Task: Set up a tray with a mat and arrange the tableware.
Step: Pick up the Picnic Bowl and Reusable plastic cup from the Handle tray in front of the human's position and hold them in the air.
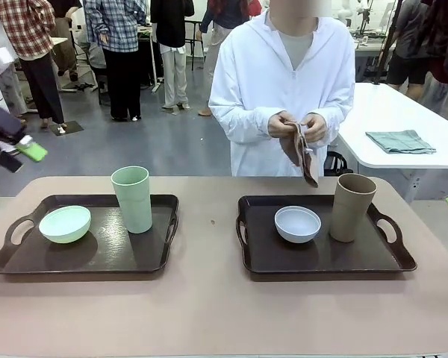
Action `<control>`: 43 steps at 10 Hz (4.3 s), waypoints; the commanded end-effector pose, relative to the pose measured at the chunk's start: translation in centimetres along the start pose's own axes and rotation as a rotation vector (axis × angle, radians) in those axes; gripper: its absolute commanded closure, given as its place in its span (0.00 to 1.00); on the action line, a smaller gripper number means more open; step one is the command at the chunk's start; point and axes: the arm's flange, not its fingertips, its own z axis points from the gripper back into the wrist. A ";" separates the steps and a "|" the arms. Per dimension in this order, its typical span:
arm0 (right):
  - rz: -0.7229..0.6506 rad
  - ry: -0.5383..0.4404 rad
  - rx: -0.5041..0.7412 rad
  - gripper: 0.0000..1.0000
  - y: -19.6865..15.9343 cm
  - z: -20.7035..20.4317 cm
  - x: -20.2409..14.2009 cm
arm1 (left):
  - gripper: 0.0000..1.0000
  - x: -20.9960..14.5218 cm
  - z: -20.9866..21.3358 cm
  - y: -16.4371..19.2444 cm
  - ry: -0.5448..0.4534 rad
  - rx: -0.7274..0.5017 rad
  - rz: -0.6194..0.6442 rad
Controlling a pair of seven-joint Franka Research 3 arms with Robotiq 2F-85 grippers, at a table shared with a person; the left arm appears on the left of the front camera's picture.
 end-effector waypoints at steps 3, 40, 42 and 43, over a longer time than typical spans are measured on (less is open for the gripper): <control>0.278 -0.080 0.031 0.00 -4.1 -0.4 2.6 | 0.00 6.2 -4.5 -9.5 0.108 0.138 -0.059; 0.857 -0.091 0.181 0.00 -11.5 -13.2 9.1 | 0.00 22.0 -36.4 -25.7 0.194 0.471 0.155; 0.851 -0.101 0.210 0.00 -12.1 -13.9 8.7 | 0.00 22.5 -37.9 -25.5 0.198 0.470 0.164; 0.848 -0.098 0.230 0.00 -12.2 -14.4 8.6 | 0.00 22.8 -38.7 -25.5 0.194 0.473 0.177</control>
